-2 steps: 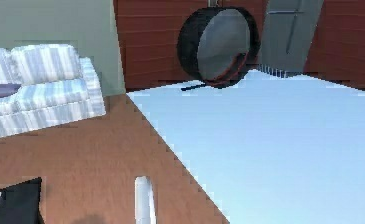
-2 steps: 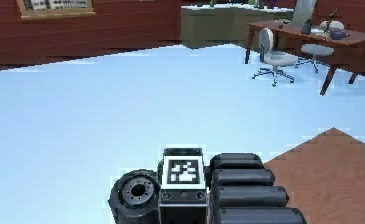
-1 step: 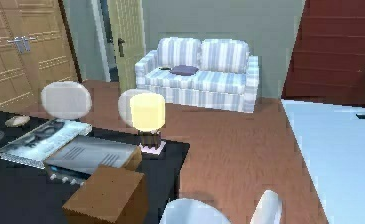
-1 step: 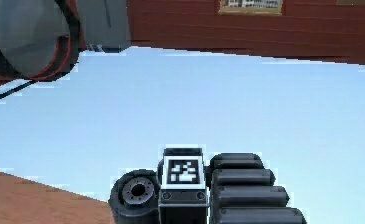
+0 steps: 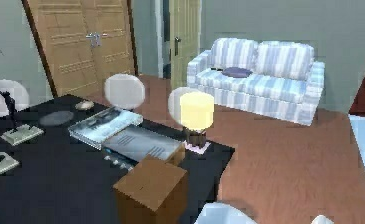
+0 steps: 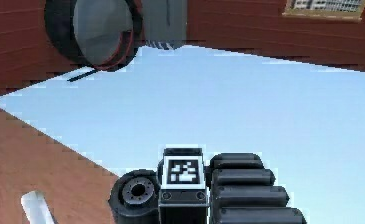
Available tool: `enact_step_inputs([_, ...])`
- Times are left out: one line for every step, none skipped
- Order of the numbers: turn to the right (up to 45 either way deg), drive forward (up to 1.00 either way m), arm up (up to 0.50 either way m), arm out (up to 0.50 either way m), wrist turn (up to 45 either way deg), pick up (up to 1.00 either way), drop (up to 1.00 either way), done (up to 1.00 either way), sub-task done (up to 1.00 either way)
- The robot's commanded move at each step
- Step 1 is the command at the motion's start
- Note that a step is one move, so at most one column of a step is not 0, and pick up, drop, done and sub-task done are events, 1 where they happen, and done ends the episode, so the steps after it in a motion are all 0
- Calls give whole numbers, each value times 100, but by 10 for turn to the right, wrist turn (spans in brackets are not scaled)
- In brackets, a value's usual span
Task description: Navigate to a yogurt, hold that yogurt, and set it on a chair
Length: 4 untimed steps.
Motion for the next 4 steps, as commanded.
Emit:
enact_step_inputs([450, 0, 0, 0, 0, 0, 0, 0, 0])
enact_step_inputs([90, 0, 0, 0, 0, 0, 0, 0, 0])
enact_step_inputs([-450, 0, 0, 0, 0, 0, 0, 0, 0])
enact_step_inputs([330, 0, 0, 0, 0, 0, 0, 0, 0])
